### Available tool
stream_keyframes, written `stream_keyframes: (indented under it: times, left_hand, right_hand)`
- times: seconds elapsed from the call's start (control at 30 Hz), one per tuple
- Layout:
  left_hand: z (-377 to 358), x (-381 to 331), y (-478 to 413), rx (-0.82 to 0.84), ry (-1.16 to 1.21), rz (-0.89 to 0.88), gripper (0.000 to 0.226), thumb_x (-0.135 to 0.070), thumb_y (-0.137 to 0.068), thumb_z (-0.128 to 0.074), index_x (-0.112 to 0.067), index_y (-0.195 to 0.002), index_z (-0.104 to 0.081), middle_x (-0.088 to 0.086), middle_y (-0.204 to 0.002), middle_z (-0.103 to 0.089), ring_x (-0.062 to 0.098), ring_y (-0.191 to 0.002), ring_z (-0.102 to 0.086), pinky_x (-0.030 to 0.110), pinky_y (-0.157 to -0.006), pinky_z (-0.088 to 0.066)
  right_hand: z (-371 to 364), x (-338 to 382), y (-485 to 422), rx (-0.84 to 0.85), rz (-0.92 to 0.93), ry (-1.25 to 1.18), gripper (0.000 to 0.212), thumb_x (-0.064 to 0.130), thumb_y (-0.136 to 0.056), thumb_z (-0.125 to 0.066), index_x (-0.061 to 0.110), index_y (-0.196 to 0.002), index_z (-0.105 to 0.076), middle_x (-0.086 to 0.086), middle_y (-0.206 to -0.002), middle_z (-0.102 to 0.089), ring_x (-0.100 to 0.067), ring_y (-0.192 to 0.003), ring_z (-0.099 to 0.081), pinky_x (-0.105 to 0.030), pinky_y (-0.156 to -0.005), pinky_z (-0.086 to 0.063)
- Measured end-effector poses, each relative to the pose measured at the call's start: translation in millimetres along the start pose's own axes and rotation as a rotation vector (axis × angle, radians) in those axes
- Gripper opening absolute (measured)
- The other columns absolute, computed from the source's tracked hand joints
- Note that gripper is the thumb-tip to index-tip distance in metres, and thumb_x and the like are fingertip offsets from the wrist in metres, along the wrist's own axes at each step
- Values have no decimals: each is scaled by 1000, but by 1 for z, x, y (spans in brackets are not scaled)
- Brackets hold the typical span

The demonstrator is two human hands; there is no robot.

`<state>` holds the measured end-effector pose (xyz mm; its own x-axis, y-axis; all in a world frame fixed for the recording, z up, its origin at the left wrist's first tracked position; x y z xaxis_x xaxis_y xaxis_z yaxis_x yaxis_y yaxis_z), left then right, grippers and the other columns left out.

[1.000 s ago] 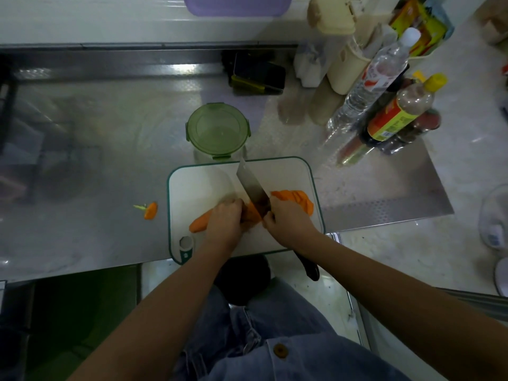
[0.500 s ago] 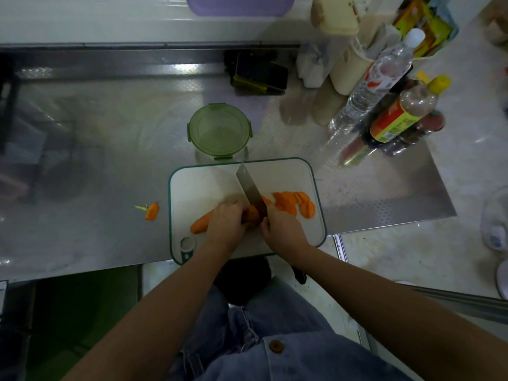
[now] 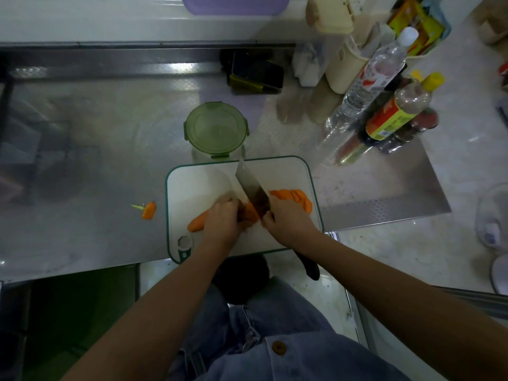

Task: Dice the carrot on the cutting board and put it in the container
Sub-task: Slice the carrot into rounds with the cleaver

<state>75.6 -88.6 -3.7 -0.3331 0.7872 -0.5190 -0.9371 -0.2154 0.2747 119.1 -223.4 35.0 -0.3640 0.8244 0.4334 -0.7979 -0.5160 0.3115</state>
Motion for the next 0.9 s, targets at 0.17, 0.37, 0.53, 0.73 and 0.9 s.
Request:
stream_keyframes:
  times: [0.17,0.37,0.53,0.73,0.9]
  left_hand:
    - [0,0,0,-7,33,-26,33,-28,-72,-77,-8,-97,-67,10,-103,-61,28,-93,-56,35,-77,-41]
    - [1,-1,0,-17,34,-40,31,-21,-72,-77,-7,-98,-67,12,-102,-61,30,-94,-56,35,-78,-42]
    - [0,1,1,-19,14,-36,33,-27,-74,-77,-10,-101,-68,10,-102,-61,29,-95,-56,35,-79,-42]
    - [2,0,2,-25,25,-25,27,-29,-76,-76,-10,-91,-66,8,-95,-61,25,-89,-57,32,-74,-39]
    - [2,-1,2,-19,-16,-36,26,-27,-76,-76,-10,-92,-66,8,-95,-60,25,-89,-57,28,-70,-34]
  right_hand:
    - [-17,-1,8,33,-33,-39,23,13,-90,-47,4,-111,-52,-12,-79,-54,-28,-72,-54,-34,-57,-39]
    - [-36,-12,17,13,-92,-31,12,17,-95,-45,6,-92,-50,1,-62,-41,-20,-58,-45,-34,-54,-35]
    - [-24,-8,6,-33,-51,-40,19,17,-93,-46,3,-104,-54,-13,-83,-58,-28,-69,-55,-33,-56,-36]
    - [-2,-1,4,-88,15,-22,17,17,-90,-47,5,-99,-54,-13,-86,-57,-29,-75,-54,-44,-65,-47]
    - [-2,4,11,-32,1,-11,34,17,-90,-46,8,-123,-51,-12,-95,-59,-27,-85,-57,-34,-65,-46]
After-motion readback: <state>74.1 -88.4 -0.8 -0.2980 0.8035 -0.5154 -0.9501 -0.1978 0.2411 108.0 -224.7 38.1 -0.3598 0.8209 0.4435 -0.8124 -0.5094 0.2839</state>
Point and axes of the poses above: each hand's wrist, its own y-axis away from the middle knuckle, its own z-axis out of the back of the hand, x = y × z, the point moved 4 cm from there along -y, towards the middle knuckle
